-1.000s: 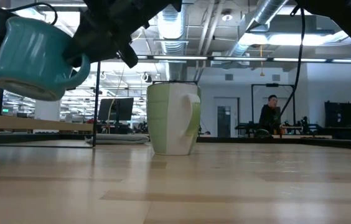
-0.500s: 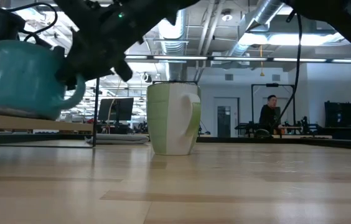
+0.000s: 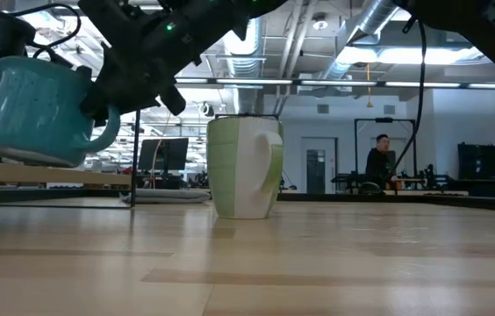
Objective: Stack small to large cups/mugs on shelf
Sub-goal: Put the top blue mug on the shelf
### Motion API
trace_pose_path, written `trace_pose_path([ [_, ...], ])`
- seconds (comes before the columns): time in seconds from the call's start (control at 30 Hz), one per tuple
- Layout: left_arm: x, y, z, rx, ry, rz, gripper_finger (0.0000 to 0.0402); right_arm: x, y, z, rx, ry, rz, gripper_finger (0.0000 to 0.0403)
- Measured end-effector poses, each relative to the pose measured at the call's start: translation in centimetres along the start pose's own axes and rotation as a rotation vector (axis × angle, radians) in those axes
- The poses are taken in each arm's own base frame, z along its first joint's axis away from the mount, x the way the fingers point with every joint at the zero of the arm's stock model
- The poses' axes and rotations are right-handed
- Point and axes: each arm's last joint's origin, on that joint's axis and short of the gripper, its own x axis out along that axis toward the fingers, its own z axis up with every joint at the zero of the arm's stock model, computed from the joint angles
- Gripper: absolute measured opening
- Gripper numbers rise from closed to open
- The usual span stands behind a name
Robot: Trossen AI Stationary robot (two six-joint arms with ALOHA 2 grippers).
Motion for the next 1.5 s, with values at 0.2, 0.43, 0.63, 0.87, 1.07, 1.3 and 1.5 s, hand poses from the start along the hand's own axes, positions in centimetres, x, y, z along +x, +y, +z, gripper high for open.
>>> trace_pose_path([
  [0.2,0.0,0.0,0.0,0.038,0.000,0.000,0.0261,0.0,-0.6,0.1,-0.001,-0.004,-0.010,0.0102],
  [0.43,0.0,0.0,0.0,0.038,0.000,0.001,0.0261,0.0,-1.1,0.4,-0.021,-0.025,-0.014,0.0102],
  [0.63,0.0,0.0,0.0,0.038,0.000,0.001,0.0261,1.0,-1.0,-0.1,-0.023,-0.037,-0.008,0.0102],
  [0.87,0.0,0.0,0.0,0.037,0.000,0.003,0.0261,1.8,-0.3,-0.8,-0.037,-0.022,0.003,0.0103],
  [1.07,0.0,0.0,0.0,0.037,-0.001,0.007,0.0261,1.8,-0.4,-0.8,-0.038,-0.023,0.010,0.0103],
  [1.3,0.0,0.0,0.0,0.037,-0.001,0.006,0.0261,1.8,-0.4,-0.8,-0.038,-0.020,0.028,0.0111],
  [1.5,0.0,0.0,0.0,0.036,-0.001,0.007,0.0261,1.8,-0.4,-0.8,-0.038,-0.016,0.029,0.0118],
])
